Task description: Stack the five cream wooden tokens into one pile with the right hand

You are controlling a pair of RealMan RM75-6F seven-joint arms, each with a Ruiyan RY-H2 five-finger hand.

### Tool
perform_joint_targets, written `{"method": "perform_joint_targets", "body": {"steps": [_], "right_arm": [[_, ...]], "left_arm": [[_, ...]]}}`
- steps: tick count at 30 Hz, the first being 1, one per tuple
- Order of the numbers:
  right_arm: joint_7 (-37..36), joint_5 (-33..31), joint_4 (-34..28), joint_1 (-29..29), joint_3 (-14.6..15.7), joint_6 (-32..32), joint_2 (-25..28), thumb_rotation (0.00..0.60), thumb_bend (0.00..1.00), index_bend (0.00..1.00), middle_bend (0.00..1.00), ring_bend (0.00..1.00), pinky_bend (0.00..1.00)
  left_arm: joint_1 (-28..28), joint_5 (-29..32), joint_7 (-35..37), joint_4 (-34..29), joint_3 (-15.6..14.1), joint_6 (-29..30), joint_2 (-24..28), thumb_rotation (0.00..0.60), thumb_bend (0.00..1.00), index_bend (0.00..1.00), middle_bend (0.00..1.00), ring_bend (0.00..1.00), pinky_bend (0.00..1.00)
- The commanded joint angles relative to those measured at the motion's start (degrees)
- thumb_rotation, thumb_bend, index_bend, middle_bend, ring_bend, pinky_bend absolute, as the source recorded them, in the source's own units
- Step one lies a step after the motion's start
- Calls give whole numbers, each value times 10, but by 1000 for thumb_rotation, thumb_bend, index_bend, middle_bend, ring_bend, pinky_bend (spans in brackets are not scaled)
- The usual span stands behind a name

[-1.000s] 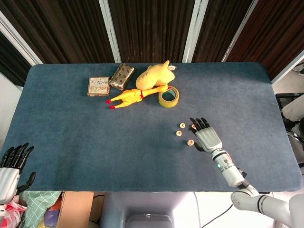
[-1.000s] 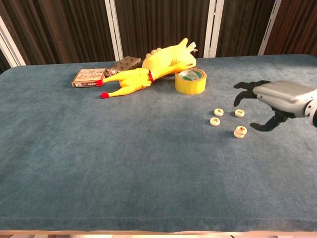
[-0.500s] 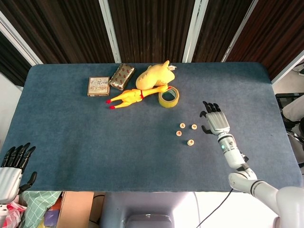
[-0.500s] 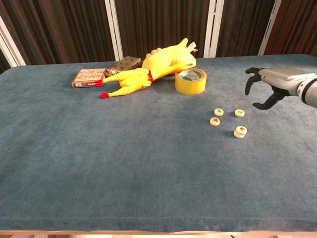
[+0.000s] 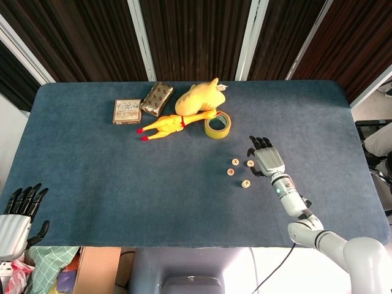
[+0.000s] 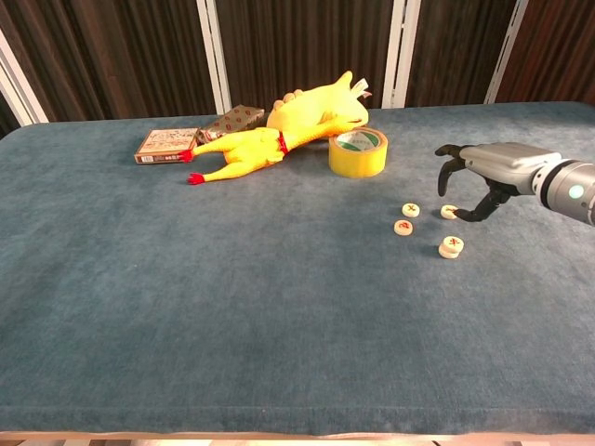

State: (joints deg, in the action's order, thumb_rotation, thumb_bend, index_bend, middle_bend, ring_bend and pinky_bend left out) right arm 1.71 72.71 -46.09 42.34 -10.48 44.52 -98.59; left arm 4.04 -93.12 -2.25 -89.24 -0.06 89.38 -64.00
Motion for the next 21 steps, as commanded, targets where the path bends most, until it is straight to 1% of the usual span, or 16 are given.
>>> {"method": "perform_joint_targets", "body": {"steps": [1,3,12,21], "right_arm": [[12,-2,6,-2,3,2,-6,600,454,487,38,0,0],[15,-5,10,-1,2,2,-11,600,432,489,37,0,0],[11,-10,23,5,-4,-3,-24,600,431,548,38,0,0],[7,-10,27,5,-4,-5,-25,600,433,552,38,0,0]], "left_arm": [[0,0,0,0,0,-1,0,600,406,0,0,0,6],[1,0,3,0,0,-1,1,600,406,0,0,0,5],[2,4,7,2,2,-3,2,600,407,0,0,0,5],[2,3,10,4,1,-2,2,600,408,0,0,0,5]]}}
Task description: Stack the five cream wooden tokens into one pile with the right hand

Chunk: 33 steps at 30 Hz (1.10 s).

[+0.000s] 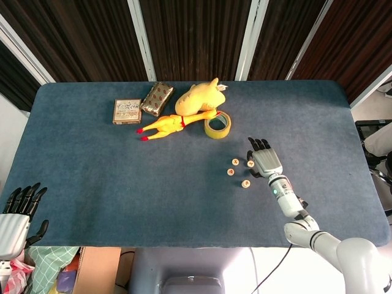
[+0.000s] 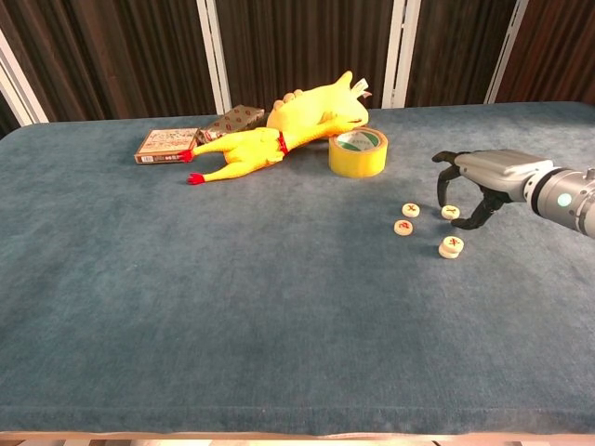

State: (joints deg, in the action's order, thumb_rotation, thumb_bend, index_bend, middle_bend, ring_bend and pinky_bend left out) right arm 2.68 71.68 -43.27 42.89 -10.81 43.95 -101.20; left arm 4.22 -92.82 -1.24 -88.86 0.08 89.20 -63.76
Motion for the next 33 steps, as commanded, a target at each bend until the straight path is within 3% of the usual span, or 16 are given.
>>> {"method": "perform_joint_targets", "body": {"steps": [1,21,25,33], "right_arm": [[-4,-1,-1,0,-2,0,2,600,433,553,38,0,0],[-6,-2,-5,-3,-5,6,7,600,481,649,71,0,0],[-26,12,-47,-13,-2,32,29,600,480,650,73,0,0],[-27,61,-194,-50,34,91,102,600,480,645,73,0,0]], "left_arm": [[0,0,-1,0,0,-1,0,600,407,0,0,0,5],[0,3,2,0,1,-1,1,600,406,0,0,0,5],[0,2,1,-1,0,0,1,600,407,0,0,0,5],[0,0,4,-3,-2,0,3,600,406,0,0,0,5]]}}
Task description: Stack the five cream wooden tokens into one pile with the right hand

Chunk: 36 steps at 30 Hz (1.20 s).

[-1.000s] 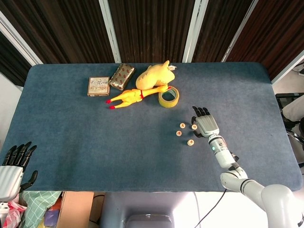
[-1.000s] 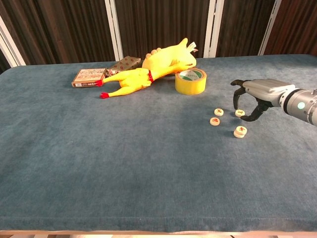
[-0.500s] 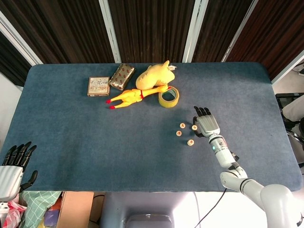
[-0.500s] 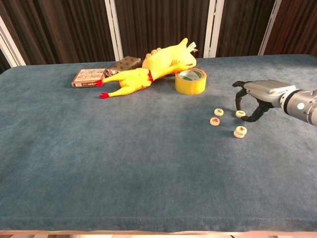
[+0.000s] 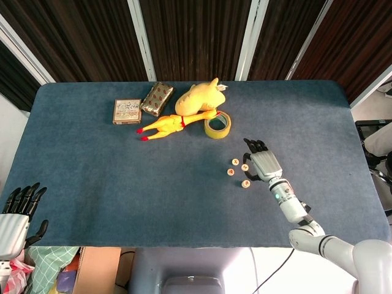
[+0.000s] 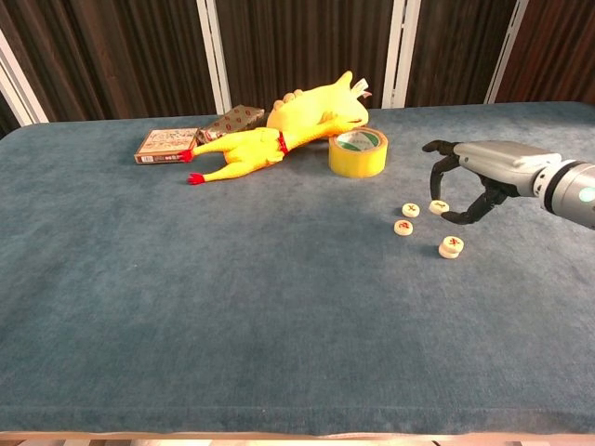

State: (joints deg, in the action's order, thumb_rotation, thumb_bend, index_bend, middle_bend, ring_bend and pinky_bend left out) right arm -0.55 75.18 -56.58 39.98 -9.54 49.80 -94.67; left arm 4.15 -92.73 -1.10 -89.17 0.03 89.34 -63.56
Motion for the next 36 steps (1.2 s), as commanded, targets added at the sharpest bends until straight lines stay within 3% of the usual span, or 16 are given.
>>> {"method": "perform_joint_targets", "body": {"steps": [1,11,26,36], "right_arm": [[11,32,-76,-26,27,38,44,600,481,645,73,0,0],[61,41,-114,-49,56,53,64,600,480,631,73,0,0],[48,33,-86,-43,47,38,51,600,481,627,73,0,0],[53,30,-85,-41,49,28,47,600,480,569,73,0,0]], "left_arm": [[1,-2,4,0,-1,-2,1,600,406,0,0,0,5],[1,-3,16,3,-1,1,3,600,407,0,0,0,5],[2,1,19,3,0,-3,4,600,406,0,0,0,5],[3,1,22,4,0,-5,4,600,405,0,0,0,5]]}}
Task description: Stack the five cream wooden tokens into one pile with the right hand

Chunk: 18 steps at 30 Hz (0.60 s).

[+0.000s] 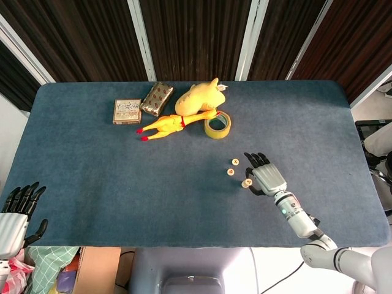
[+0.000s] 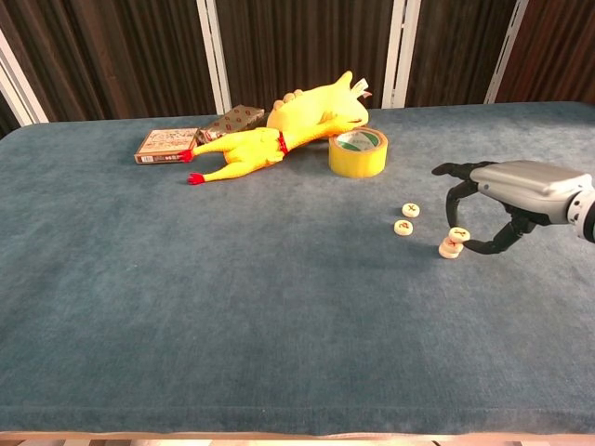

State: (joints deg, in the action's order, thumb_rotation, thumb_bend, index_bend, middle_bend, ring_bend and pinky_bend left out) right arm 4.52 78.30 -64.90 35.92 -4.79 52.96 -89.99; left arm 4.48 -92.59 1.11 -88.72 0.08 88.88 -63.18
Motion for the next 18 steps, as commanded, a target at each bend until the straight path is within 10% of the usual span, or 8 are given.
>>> {"method": "perform_joint_targets", "body": {"steps": [1,18], "right_arm": [[4,-1,-4,0,2,-5,1,600,480,545,72,0,0],[-64,-48,-54,10,-56,-9,29,600,481,473,72,0,0]], "left_arm": [[0,0,0,0,0,0,0,600,405,0,0,0,5],[0,-1,0,-1,-1,-1,1,600,405,0,0,0,5]]}}
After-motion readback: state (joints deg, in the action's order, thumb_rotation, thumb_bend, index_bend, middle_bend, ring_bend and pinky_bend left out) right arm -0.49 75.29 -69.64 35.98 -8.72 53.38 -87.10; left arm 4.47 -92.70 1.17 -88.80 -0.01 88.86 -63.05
